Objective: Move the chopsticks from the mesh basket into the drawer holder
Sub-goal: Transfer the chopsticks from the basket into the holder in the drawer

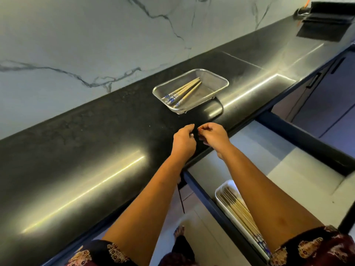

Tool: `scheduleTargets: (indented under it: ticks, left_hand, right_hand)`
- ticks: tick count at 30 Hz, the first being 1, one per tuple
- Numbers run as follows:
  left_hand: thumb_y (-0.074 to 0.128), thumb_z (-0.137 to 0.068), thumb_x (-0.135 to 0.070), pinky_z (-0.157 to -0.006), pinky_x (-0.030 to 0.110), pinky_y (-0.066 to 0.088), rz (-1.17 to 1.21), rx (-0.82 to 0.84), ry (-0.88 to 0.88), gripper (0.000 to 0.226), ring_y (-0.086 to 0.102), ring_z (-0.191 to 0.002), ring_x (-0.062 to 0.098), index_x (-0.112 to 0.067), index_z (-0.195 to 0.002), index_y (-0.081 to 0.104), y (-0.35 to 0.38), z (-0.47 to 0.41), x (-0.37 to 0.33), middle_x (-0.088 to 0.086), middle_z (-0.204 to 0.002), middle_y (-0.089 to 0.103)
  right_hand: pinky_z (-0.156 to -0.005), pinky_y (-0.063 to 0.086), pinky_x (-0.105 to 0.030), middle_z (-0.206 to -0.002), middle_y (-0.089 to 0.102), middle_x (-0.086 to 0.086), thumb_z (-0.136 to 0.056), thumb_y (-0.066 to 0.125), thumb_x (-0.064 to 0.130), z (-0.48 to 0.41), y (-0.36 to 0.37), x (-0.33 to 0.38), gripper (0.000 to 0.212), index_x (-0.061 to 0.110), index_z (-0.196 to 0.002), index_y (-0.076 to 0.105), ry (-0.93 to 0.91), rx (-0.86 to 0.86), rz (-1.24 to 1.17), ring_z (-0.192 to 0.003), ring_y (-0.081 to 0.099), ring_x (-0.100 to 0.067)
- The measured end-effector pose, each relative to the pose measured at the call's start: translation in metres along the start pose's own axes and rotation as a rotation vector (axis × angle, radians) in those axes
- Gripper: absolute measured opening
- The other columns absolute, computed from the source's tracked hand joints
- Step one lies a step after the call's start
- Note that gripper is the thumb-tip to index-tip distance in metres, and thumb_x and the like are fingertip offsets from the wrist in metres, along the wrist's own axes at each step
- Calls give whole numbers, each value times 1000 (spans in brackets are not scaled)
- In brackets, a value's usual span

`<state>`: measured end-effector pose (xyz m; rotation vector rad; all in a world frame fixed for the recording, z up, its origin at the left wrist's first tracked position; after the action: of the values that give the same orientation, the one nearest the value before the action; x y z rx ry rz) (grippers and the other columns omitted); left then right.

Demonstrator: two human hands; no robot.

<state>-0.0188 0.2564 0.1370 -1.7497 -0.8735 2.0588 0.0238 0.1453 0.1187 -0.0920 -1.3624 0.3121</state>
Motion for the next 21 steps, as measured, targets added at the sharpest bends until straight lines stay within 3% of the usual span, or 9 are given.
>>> scheduleTargets:
  ticks: [3, 10, 13, 15, 18, 21]
  left_hand:
    - [41, -95, -1, -108, 25, 31, 44, -65, -22, 45, 43, -133, 23, -11, -138, 46, -27, -33, -1, 10, -142, 48]
    - [42, -89, 2, -85, 21, 39, 104, -161, -6, 41, 58, -112, 23, -11, -123, 62, -82, -112, 6, 10, -123, 64]
    - [46, -90, 0, -92, 24, 42, 26, -115, -28, 40, 57, -117, 25, -12, -125, 61, -91, -152, 18, 9, -127, 62]
    - [45, -90, -2, -103, 33, 43, -32, -63, -48, 44, 55, -122, 27, -14, -130, 56, -94, -178, 24, 9, -134, 57]
    - [42, -90, -3, -113, 48, 32, -172, 38, -32, 46, 51, -125, 28, -17, -132, 54, -96, -210, 24, 7, -138, 54]
    - [41, -91, -2, -118, 57, 6, -313, 145, -34, 48, 47, -128, 26, -22, -133, 52, -95, -230, 19, 4, -135, 56]
  right_hand:
    - [-77, 54, -29, -91, 68, -5, -93, 56, 13, -27, 19, 27, 11, 15, -95, 66, -3, 13, -58, -81, 65, -13]
    - [-66, 53, -20, -78, 61, -4, -93, 51, 4, -115, 56, 90, 14, 8, -99, 63, -9, -18, -117, -66, 58, -8]
    - [-81, 55, -30, -80, 60, -6, -93, 49, 4, -155, 69, 91, 12, 10, -93, 59, 117, -39, -131, -70, 56, -13]
    - [-74, 54, -27, -77, 56, -7, -93, 48, 2, -177, 77, 87, 15, 10, -84, 57, 223, -40, -184, -68, 54, -13]
    - [-57, 48, -23, -76, 54, -7, -92, 48, 0, -201, 83, 80, 20, 10, -76, 53, 333, -73, -156, -63, 51, -12]
    - [-57, 49, -28, -91, 59, -10, -90, 51, 3, -224, 86, 68, 11, 4, -96, 61, 372, -126, -52, -69, 54, -17]
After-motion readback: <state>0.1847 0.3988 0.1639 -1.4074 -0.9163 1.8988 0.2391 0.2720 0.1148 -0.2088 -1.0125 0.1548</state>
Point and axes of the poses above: each hand's wrist, its own z-axis away from the middle knuckle, its own y-axis out of the palm, x = y × z, the point moved 5 cm from there along -z, towards the middle knuckle
